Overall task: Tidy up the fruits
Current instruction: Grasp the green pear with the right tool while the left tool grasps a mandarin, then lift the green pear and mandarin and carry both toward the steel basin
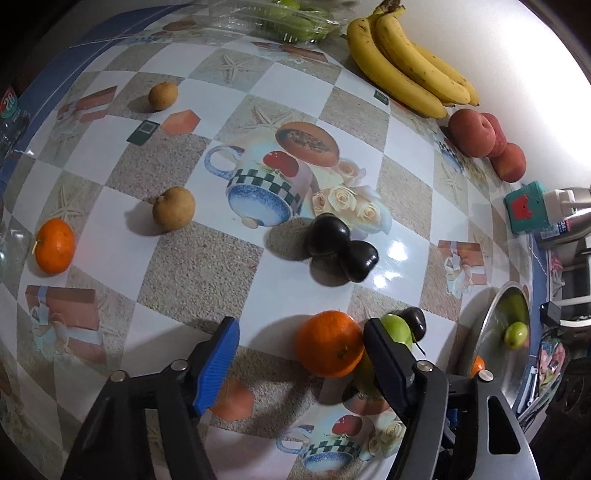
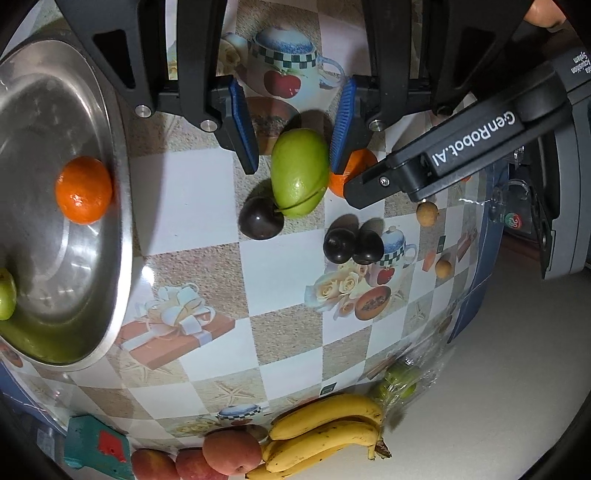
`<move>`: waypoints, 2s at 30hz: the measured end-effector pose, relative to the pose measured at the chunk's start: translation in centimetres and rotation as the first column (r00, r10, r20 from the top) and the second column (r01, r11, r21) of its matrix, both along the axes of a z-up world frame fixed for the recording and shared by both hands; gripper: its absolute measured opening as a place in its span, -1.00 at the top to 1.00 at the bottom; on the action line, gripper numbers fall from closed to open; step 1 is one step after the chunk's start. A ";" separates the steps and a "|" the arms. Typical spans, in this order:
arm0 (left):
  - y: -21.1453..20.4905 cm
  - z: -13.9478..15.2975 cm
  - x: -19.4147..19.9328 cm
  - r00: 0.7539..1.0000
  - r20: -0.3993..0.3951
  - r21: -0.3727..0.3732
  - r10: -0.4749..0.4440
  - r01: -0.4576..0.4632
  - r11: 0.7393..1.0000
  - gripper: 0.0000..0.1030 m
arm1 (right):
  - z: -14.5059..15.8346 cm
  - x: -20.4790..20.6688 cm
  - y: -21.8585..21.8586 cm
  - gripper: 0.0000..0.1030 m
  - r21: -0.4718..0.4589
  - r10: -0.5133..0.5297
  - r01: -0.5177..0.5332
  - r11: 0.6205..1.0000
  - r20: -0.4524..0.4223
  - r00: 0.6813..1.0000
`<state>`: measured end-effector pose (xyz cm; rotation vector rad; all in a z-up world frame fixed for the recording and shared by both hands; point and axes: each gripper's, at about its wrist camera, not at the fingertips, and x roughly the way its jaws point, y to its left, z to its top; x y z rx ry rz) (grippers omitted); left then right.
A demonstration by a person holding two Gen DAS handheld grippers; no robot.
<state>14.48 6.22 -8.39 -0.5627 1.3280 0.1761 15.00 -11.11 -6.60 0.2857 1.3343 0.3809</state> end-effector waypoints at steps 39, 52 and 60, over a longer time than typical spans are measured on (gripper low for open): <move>2.2 0.5 -1.2 0.996 0.019 -0.074 0.091 -0.090 0.993 0.22 | -1.3 0.7 0.8 0.19 0.033 -0.006 0.006 0.999 0.001 1.000; 2.3 0.4 -1.2 0.996 0.016 -0.031 0.091 -0.090 0.995 0.22 | -1.0 0.2 2.0 0.26 -0.036 0.044 -0.042 0.998 0.045 0.998; 2.3 0.4 -1.2 0.996 0.018 -0.021 0.092 -0.092 0.996 0.22 | -1.1 0.1 2.1 0.26 -0.023 0.072 -0.070 0.997 0.048 0.996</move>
